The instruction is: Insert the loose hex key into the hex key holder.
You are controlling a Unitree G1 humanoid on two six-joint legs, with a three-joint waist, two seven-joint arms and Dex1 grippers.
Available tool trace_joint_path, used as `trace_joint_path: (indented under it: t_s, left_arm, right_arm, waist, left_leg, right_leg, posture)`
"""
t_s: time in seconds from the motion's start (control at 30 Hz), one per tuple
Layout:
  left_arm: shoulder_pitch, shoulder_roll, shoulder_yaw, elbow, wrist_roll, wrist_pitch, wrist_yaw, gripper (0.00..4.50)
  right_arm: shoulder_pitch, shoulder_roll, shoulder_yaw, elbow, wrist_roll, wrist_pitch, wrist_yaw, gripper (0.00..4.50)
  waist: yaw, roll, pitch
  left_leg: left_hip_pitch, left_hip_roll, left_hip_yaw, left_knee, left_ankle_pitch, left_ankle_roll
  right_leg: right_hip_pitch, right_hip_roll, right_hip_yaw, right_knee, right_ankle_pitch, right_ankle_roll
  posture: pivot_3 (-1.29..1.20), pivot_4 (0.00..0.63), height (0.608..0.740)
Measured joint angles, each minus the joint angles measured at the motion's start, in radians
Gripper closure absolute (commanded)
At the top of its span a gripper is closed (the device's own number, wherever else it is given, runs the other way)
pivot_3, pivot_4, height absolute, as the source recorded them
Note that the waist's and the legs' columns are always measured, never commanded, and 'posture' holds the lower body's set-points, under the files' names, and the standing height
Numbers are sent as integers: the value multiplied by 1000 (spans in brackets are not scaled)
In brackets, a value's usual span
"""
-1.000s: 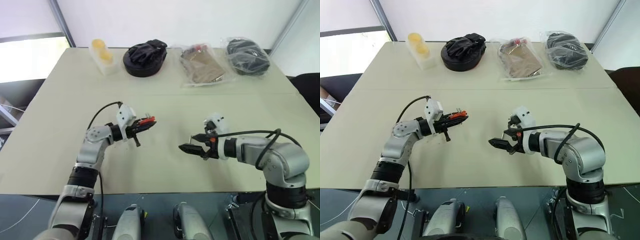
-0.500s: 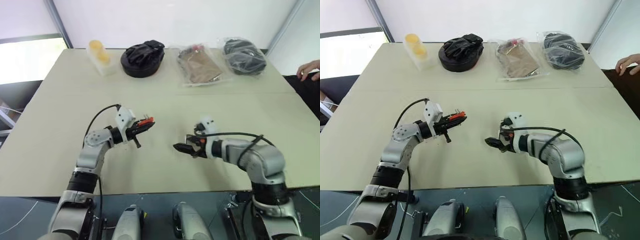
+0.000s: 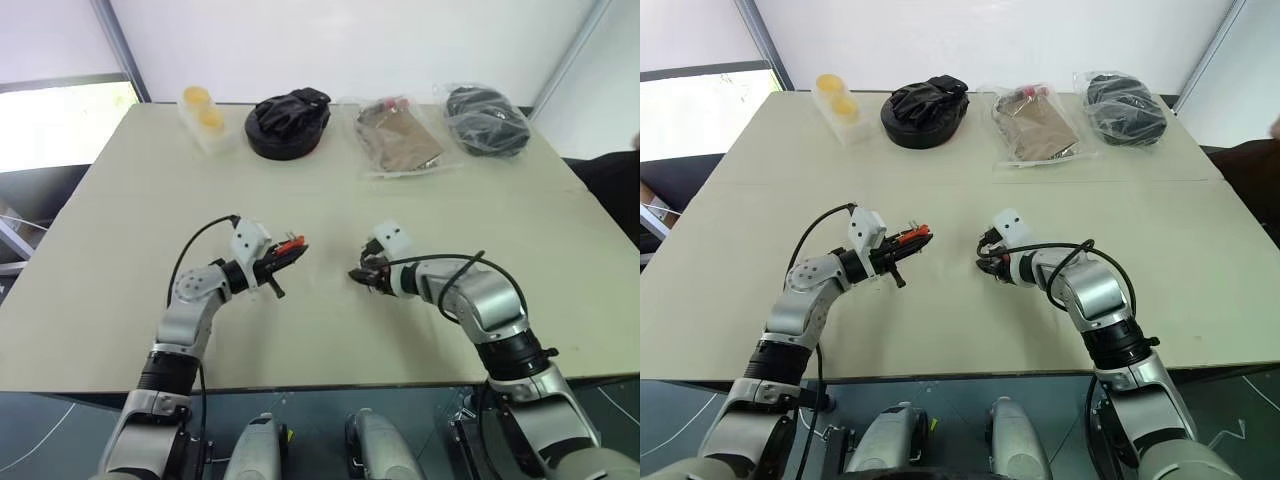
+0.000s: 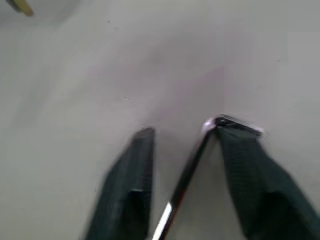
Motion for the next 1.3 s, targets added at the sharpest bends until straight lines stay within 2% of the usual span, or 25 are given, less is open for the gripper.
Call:
trace_joint_path:
  t_s: [0.03,0.2,0.47,0.57,0.63,0.7,0.87,1.03,1.3]
  left_arm:
    - [2,-4,-1,0,0,-1,7,4500]
    - [7,-20,0,0,0,-9,27,4500]
    - [5,7,-1,14,-2,-7,-15,4500]
    - [-33,54,1,66,-45,59,-104,4500]
    - [-84,67,1,125,-69,105,-168,4500]
    - [-137,61,1,191,-76,107,-194,4500]
    - [-311,17,8,433,-59,16,-202,4500]
    - [-399,-27,10,609,-35,-70,-208,4500]
    - [-449,-57,10,674,-20,-120,-229,4500]
  right_arm:
    - [-3,12,-1,15,-10,-3,-8,4445]
    - [-7,75,-5,49,-43,-4,-37,4445]
    - [-34,170,-91,123,-40,-71,-52,4445]
    - [-71,234,-209,161,28,-220,-39,4445]
    - [-121,248,-281,151,82,-343,4,4445]
    - [-134,266,-313,143,115,-435,45,4445]
    - [-128,336,-319,290,131,-636,117,4445]
    - [-163,383,-323,485,128,-804,155,4445]
    - [-235,417,-331,601,126,-937,170,4445]
  waist:
    - [-2,-2,-2]
    - [-8,-8,-9]
    - [-29,-7,-10]
    - [-25,1,-4]
    - [-18,2,-3]
    - [-9,2,-3]
    - [1,2,-3]
    - [-1,2,-2]
    - [-2,3,-2]
  left_leg:
    - [1,0,0,-1,0,0]
    - [16,2,2,-9,0,0]
    - [14,6,2,-11,0,0]
    - [1,3,3,-8,0,0]
    - [-10,0,2,-8,0,0]
    - [-13,0,1,-8,0,1]
    - [-18,-2,2,-7,0,1]
    - [-18,-2,2,-7,0,1]
    - [-18,-1,2,-8,0,1]
  right_leg:
    - [0,0,0,0,0,0]
    - [10,0,2,-2,-3,-5]
    - [5,2,3,-1,-3,-5]
    - [-6,2,3,0,-1,-2]
    - [-16,2,2,2,2,3]
    - [-18,1,0,1,1,3]
    - [-21,-1,0,0,2,4]
    - [-21,0,1,0,2,4]
    - [-22,0,1,1,2,4]
  posture:
    - [0,150,740]
    - [0,150,740]
    - [0,150,740]
    - [0,150,740]
    - [0,150,740]
    - [0,150,740]
    - [0,150,740]
    - [0,150,740]
    - [0,150,740]
